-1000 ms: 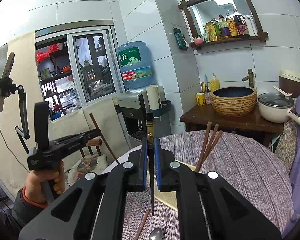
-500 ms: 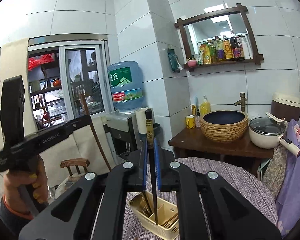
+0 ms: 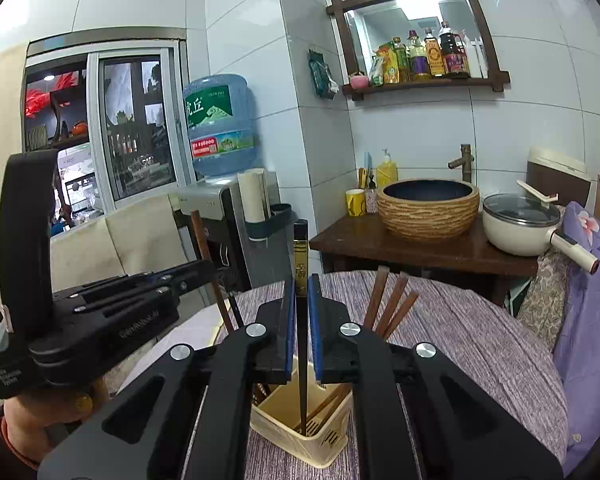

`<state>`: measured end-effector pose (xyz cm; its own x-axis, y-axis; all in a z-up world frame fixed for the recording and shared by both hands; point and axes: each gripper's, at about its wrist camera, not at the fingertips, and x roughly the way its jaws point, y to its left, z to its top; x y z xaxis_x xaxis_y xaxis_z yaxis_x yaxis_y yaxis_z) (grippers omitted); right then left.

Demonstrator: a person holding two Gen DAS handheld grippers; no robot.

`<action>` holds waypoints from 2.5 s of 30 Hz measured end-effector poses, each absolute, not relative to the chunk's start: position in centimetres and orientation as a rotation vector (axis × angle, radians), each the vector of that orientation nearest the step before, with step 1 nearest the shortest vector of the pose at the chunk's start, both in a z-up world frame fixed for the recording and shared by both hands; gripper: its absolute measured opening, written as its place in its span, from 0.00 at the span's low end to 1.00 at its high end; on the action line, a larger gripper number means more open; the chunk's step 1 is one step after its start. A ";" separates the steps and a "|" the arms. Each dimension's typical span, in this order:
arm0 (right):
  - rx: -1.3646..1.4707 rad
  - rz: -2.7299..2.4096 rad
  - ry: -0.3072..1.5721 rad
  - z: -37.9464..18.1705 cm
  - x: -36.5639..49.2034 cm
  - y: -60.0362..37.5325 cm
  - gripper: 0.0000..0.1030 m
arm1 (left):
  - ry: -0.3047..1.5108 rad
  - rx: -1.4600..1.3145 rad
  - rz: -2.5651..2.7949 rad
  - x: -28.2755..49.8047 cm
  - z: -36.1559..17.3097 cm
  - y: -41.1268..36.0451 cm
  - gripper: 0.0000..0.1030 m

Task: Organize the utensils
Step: 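Lower both chopsticks down into the cream holder, then open both tools releasing the chopsticks and lift them out of the holder, then close right tool on the silver spoon while left tool closes on the wooden chopstick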

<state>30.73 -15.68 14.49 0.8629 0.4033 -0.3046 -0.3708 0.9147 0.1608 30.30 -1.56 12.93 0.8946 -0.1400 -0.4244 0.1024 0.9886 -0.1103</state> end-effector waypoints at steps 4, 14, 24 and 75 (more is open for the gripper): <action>0.092 0.396 0.358 13.0 30.8 -15.5 0.08 | 0.491 -0.080 -0.128 30.8 11.0 -1.7 0.07; 0.076 0.385 0.377 11.0 30.8 -15.6 0.08 | 0.537 -0.066 -0.141 31.1 8.6 -1.8 0.13; 0.030 0.332 0.394 9.6 26.1 -16.2 0.58 | 0.474 -0.107 -0.097 24.8 8.1 0.9 0.84; 0.061 0.205 0.869 -6.5 22.8 -13.6 0.37 | 0.835 -0.095 -0.048 20.0 -5.0 1.4 0.62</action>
<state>22.80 -13.57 -6.50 0.6272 0.2032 -0.7519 -0.1539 0.9787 0.1361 20.00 1.44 -5.01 0.6707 -0.0802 -0.7374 0.0054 0.9946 -0.1032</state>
